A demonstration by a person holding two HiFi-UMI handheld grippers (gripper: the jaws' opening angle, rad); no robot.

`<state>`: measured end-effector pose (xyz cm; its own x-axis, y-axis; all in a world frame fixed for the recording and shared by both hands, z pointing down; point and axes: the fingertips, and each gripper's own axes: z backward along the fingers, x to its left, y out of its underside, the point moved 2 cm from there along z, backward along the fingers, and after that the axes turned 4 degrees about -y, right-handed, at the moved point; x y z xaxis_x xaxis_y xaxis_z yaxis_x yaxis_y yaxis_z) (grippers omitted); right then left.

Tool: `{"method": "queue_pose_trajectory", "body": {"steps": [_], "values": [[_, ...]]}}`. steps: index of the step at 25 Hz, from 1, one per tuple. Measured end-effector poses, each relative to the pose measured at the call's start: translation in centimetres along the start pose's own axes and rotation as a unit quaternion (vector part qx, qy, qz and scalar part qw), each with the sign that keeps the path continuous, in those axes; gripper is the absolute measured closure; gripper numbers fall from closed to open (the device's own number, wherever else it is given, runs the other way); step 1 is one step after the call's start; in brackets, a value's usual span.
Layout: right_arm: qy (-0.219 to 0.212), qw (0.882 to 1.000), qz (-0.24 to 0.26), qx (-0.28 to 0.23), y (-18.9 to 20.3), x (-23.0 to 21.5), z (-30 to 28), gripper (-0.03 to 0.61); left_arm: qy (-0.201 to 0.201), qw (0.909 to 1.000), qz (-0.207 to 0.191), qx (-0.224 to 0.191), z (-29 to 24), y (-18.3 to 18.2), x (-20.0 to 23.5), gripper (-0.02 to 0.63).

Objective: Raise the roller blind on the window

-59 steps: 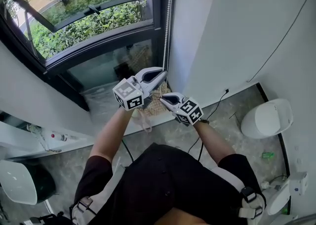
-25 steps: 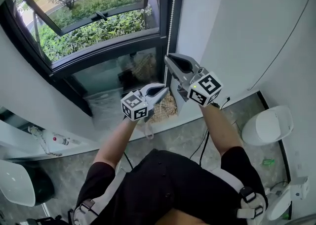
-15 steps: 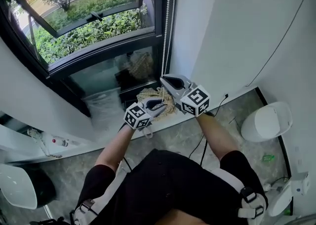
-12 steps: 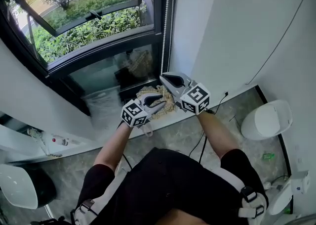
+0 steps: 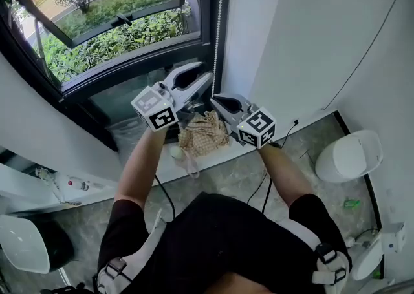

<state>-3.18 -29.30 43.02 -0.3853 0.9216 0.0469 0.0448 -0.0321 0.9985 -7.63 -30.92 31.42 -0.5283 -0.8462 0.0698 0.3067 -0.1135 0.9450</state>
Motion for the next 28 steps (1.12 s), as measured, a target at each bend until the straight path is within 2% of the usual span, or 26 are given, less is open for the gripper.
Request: {"method": "queue_pose_trajectory", "body": {"steps": [5, 10, 11, 14, 18, 23, 28], "values": [[-0.006, 1.000, 0.000, 0.001, 0.0, 0.4, -0.1, 0.569, 0.034, 0.9992, 0.021, -0.008, -3.9, -3.5, 0.4, 0.474], [-0.003, 1.000, -0.007, -0.001, 0.2, 0.4, 0.2, 0.569, 0.059, 0.9971, 0.032, -0.035, -4.9, -5.2, -0.9, 0.480], [-0.003, 1.000, -0.007, 0.000, 0.2, 0.3, 0.2, 0.569, 0.069, 0.9964, 0.032, -0.037, -5.0, -5.3, -1.4, 0.496], [-0.008, 1.000, 0.000, 0.003, 0.2, 0.6, 0.2, 0.571, 0.091, 0.9949, 0.026, -0.035, -5.1, -5.3, -2.4, 0.597], [-0.013, 1.000, -0.004, -0.001, 0.7, 0.7, 0.4, 0.572, 0.071, 0.9963, 0.034, -0.034, -4.7, -5.1, -1.2, 0.598], [-0.016, 0.999, -0.019, 0.039, 4.3, 0.6, 1.0, 0.572, 0.057, 0.9983, -0.007, 0.014, -4.3, -1.4, -1.2, 0.597], [-0.019, 0.994, -0.048, 0.094, 10.0, 1.9, 1.1, 0.572, 0.034, 0.9988, 0.016, 0.030, -2.1, 4.2, -1.0, 0.597]]}}
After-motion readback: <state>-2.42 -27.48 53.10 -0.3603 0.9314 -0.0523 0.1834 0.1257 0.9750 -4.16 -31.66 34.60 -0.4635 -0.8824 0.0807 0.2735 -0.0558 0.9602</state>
